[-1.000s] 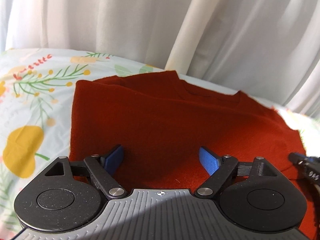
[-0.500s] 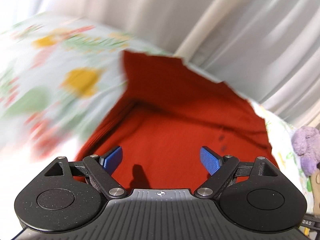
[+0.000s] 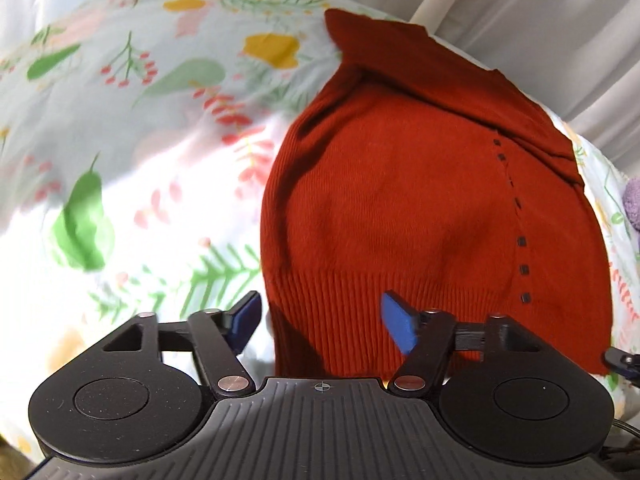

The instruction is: Fold small clothes

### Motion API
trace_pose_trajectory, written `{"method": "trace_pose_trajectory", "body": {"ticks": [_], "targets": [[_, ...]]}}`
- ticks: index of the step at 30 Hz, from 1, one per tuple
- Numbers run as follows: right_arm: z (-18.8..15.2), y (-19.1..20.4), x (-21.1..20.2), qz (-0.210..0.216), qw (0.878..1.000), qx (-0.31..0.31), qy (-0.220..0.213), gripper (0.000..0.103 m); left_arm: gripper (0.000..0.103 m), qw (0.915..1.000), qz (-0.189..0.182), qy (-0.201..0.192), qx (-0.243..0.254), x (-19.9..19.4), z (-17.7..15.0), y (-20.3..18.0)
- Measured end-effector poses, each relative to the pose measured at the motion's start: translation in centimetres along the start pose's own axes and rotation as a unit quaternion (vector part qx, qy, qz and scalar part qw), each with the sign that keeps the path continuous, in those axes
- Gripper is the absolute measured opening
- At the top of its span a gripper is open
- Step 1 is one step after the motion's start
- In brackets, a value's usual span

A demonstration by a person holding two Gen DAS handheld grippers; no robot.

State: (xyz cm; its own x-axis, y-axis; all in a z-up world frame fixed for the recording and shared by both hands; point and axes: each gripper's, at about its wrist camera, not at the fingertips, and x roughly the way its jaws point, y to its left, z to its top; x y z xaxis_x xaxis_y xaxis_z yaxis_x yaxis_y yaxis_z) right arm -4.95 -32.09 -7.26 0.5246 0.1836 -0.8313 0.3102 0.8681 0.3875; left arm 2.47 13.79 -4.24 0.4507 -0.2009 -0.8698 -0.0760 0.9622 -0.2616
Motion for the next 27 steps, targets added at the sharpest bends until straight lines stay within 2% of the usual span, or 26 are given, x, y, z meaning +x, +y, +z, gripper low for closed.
{"method": "trace_pose_trajectory", "body": {"ticks": [1,2,4,9,11,13,18,23,27], "targets": [[0.0,0.0,0.1,0.003,1.0,0.004,-0.001,0.037,0.062,0.9999,-0.009,0.004,-0.006,0.0,-0.3,0.2],[-0.1,0.0,0.1,0.005,1.0,0.005,-0.002,0.032,0.06,0.9998,-0.014,0.009,-0.011,0.0,-0.6,0.4],[-0.1,0.2,0.2,0.011,1.0,0.0,-0.001,0.026,0.047,0.9997,-0.012,0.015,-0.015,0.0,-0.9,0.5],[0.0,0.3,0.7,0.015,1.0,-0.001,0.009,0.011,0.032,0.9995,-0.005,0.024,-0.019,0.0,-1.5,1.2],[0.0,0.2,0.7,0.02,1.0,0.005,0.01,0.009,0.027,0.9995,-0.003,0.026,-0.019,-0.2,-1.6,1.5],[-0.2,0.2,0.7,0.023,1.0,0.006,0.01,0.007,0.011,0.9993,-0.004,0.032,-0.016,-0.1,-1.7,1.7],[-0.3,-0.3,0.2,0.046,0.999,0.029,0.004,0.005,0.007,0.9985,-0.033,0.02,-0.039,-0.6,-1.8,2.1],[0.3,-1.2,-0.7,0.092,0.993,0.07,-0.009,0.004,0.006,0.9958,-0.06,-0.024,-0.064,-2.4,-0.7,2.2],[1.3,-1.7,-1.3,0.138,0.984,0.11,-0.03,0.004,0.006,0.9895,-0.092,-0.063,-0.092,-3.6,1.3,2.2]]}}
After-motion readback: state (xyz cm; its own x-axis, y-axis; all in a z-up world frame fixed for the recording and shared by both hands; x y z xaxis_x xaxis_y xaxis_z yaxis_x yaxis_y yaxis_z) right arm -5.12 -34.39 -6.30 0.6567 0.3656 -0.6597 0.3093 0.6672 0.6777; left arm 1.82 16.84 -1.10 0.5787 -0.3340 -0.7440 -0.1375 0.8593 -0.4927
